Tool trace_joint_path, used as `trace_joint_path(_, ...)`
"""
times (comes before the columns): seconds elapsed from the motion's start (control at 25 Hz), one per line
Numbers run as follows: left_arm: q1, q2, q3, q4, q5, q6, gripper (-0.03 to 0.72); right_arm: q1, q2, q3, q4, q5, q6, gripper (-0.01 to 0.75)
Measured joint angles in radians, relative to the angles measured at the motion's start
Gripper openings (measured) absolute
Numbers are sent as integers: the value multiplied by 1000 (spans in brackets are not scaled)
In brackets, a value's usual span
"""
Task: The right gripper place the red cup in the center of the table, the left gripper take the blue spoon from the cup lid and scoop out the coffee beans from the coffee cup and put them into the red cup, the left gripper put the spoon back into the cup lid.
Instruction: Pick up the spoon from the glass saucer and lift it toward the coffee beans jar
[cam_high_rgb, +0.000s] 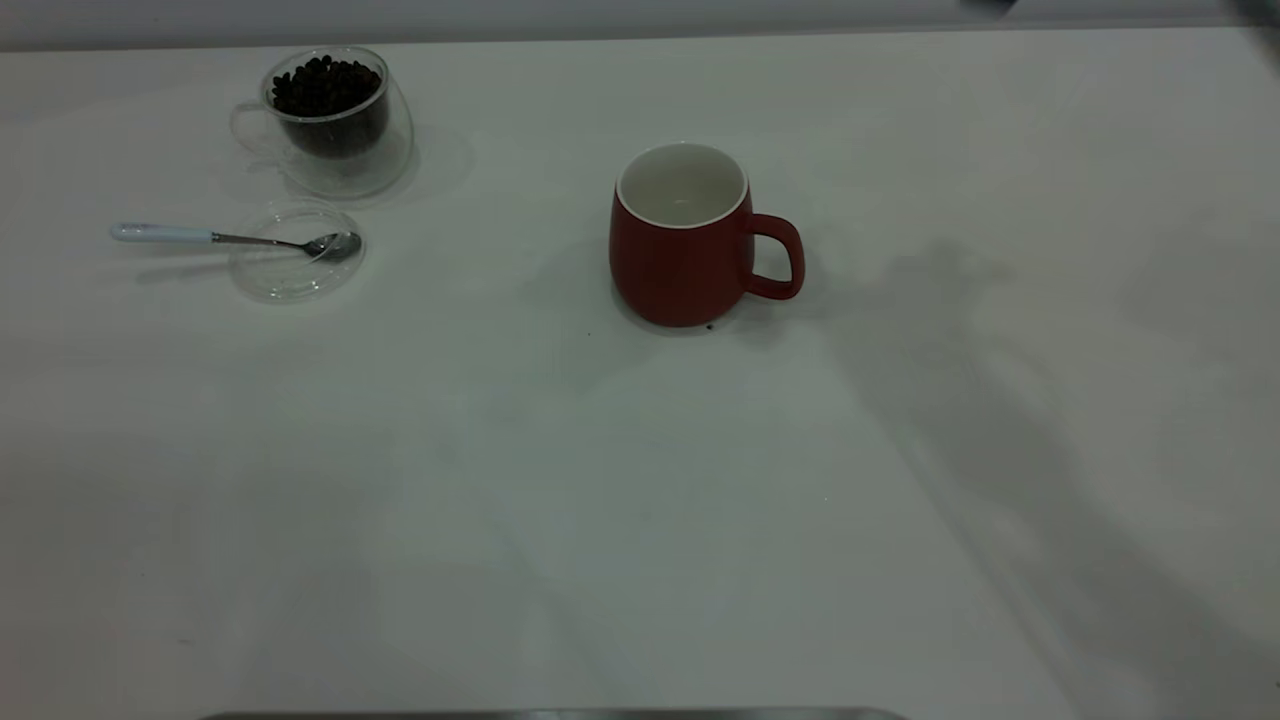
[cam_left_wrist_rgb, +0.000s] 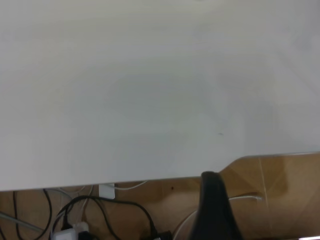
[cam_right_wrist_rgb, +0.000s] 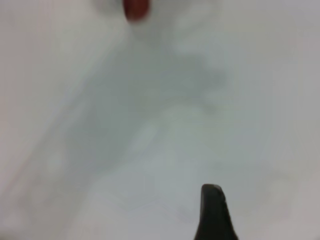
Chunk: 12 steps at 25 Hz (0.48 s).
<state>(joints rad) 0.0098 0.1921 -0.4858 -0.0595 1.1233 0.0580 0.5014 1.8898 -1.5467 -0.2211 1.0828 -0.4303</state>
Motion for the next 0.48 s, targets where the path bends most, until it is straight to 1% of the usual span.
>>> trace_joint_path(0.08, 0, 0, 0, 0, 0, 0, 586, 0, -92, 0, 0, 95, 63, 546)
trace_joint_path(0.16, 0, 0, 0, 0, 0, 0, 586, 0, -172, 0, 8, 131, 118, 546)
trace_joint_path(0.36, 0, 0, 0, 0, 0, 0, 586, 0, -389, 1, 73, 151, 334, 546)
trace_joint_path(0.48, 0, 0, 0, 0, 0, 0, 586, 0, -530, 5, 145, 151, 388, 546)
